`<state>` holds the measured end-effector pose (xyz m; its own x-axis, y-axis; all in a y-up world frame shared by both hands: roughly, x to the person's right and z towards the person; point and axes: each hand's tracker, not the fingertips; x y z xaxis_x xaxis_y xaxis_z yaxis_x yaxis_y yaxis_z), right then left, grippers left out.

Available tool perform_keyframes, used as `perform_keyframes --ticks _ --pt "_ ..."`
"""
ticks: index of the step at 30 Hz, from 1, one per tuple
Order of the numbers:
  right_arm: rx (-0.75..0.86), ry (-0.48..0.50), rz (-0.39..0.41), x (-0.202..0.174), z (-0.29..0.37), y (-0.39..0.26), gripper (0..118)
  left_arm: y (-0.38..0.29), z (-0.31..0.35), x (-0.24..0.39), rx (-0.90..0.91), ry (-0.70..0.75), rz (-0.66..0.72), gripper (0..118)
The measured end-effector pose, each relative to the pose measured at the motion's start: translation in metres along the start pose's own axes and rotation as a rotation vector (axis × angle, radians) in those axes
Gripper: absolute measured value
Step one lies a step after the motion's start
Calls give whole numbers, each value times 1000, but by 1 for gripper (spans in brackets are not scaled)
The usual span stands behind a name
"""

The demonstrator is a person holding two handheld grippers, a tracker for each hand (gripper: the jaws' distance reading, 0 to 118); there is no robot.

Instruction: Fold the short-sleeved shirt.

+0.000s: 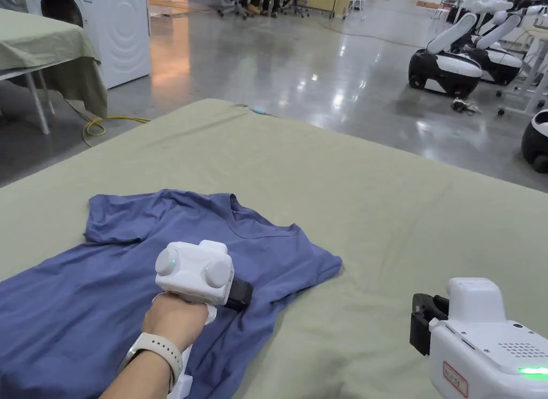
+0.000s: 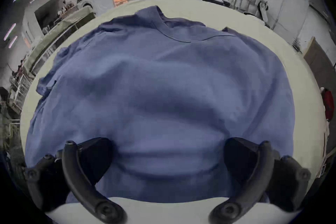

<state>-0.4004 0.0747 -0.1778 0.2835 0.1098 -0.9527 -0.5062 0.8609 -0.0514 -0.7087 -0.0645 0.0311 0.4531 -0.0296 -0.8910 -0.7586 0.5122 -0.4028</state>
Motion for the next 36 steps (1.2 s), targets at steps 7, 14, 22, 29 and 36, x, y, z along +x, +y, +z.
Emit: perform_keyframes --ticks 7,14,22,29,36 --pt "5 5 -44 8 2 2 3 9 29 -21 85 24 20 0" --pt "32 11 -76 18 18 2 3 9 48 -21 109 -65 36 0" --pt "68 -49 -181 69 59 -13 3 31 133 57 265 -266 -5 0" --pt "109 -149 -241 135 96 -39 3 54 215 178 407 -465 -152 0" --pt "137 -237 -286 183 138 -56 3 49 303 294 520 -693 -292 0"
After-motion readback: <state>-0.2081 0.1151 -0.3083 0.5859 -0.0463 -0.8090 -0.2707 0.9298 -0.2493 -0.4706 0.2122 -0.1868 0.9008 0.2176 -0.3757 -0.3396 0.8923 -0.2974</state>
